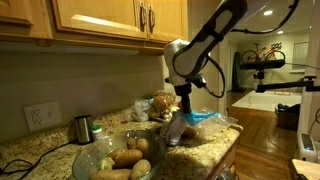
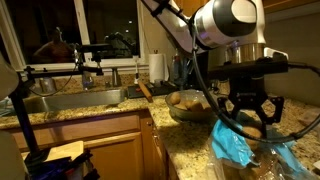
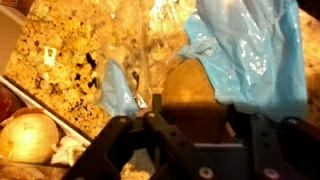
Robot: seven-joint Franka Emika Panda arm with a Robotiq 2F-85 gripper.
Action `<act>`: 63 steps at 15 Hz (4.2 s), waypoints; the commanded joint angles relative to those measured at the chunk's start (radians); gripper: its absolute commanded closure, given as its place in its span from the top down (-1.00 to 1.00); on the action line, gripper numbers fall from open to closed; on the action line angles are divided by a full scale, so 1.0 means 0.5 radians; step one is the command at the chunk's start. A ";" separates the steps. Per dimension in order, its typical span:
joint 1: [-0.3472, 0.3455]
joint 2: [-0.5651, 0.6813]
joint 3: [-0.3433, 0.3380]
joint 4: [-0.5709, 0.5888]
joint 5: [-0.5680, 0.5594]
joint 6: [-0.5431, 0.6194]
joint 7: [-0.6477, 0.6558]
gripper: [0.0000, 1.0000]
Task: Remove some potatoes from the plastic and put them into the bowl
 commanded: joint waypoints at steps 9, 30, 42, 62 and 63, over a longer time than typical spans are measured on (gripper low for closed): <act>0.097 -0.103 0.110 0.022 -0.029 0.105 0.003 -0.22; 0.201 0.145 0.363 0.266 0.085 0.169 -0.780 -0.22; 0.180 0.403 0.463 0.532 0.250 0.163 -1.697 -0.22; 0.173 0.217 0.392 0.433 0.434 0.052 -1.518 1.00; 0.157 0.187 0.404 0.424 0.479 0.017 -1.509 1.00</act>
